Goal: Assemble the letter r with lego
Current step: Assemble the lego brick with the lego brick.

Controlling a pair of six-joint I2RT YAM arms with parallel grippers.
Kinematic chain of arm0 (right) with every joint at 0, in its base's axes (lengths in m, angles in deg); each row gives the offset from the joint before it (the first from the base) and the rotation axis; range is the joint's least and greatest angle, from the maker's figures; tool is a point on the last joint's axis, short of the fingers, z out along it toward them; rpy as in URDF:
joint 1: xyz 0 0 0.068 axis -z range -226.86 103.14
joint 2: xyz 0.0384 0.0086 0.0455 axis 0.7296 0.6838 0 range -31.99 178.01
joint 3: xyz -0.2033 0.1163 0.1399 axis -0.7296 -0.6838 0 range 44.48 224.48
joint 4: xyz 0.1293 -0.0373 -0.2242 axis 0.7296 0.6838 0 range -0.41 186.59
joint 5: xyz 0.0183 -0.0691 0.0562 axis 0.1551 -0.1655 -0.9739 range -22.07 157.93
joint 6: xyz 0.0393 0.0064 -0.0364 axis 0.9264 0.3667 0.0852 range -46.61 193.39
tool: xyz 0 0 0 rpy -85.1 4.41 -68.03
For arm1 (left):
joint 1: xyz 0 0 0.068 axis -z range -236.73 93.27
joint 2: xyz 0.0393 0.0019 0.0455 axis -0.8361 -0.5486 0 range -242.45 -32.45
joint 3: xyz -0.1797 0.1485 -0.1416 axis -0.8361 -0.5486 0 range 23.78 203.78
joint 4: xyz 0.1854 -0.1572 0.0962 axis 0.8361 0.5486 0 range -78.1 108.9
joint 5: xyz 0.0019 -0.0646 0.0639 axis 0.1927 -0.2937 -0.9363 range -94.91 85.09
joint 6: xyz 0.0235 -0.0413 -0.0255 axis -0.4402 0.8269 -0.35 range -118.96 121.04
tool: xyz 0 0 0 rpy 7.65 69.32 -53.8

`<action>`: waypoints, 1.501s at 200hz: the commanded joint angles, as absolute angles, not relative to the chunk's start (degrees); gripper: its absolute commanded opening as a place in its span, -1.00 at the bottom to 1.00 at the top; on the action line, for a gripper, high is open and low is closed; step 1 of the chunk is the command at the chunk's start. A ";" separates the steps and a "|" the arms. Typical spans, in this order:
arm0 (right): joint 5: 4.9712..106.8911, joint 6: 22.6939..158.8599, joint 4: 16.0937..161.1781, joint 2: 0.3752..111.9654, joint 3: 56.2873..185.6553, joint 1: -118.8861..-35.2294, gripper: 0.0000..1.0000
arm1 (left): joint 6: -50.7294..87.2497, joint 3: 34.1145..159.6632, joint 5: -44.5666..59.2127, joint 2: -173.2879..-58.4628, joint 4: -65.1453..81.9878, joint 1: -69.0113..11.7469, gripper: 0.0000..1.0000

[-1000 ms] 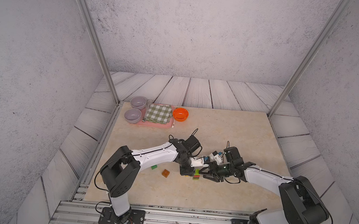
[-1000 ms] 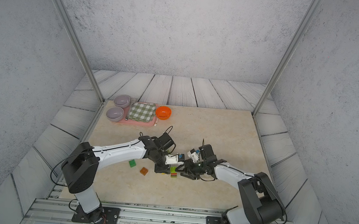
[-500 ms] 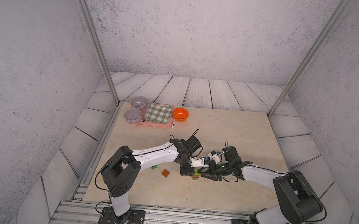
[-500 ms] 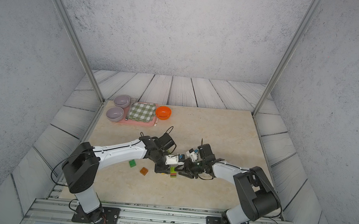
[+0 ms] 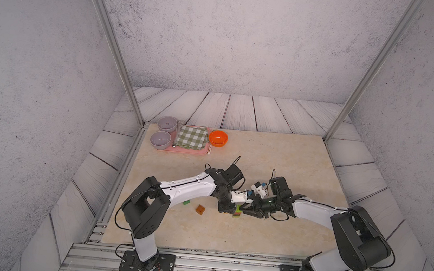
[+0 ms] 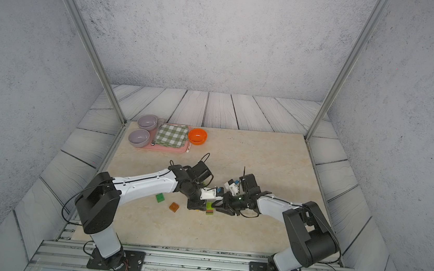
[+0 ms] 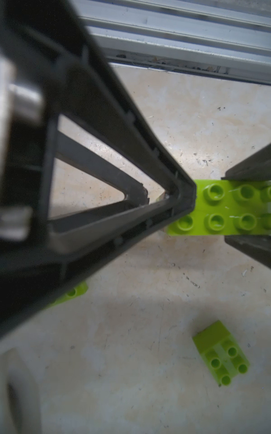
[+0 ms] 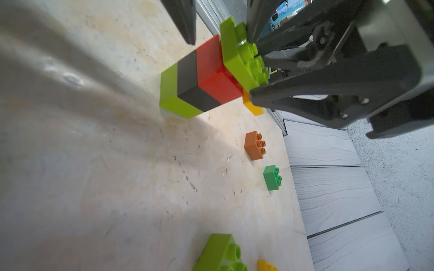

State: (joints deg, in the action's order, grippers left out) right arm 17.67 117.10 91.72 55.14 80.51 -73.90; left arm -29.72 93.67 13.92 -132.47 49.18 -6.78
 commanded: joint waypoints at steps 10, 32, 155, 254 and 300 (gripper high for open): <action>26.83 114.20 100.95 57.67 77.89 -74.13 -0.30 | -29.32 91.11 13.47 -135.00 50.26 -6.22 -1.00; 26.06 113.94 100.20 58.82 77.67 -74.26 -0.31 | -30.02 90.76 12.96 -135.28 50.48 -6.27 -1.00; 21.38 112.68 101.63 57.23 82.31 -75.78 -0.25 | -30.77 88.73 12.48 -133.10 48.61 -6.92 -1.00; 21.12 112.71 102.60 55.90 84.21 -75.94 -0.22 | -30.46 88.97 12.32 -130.67 47.89 -7.39 -1.00; 21.18 113.11 102.98 54.71 84.86 -75.95 -0.21 | -30.07 88.60 12.67 -127.25 46.44 -7.86 -1.00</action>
State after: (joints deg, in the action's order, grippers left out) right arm 18.83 113.66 98.89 55.16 84.42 -75.43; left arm -30.40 89.56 13.71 -129.26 45.44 -7.10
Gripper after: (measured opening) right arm 0.391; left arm 0.362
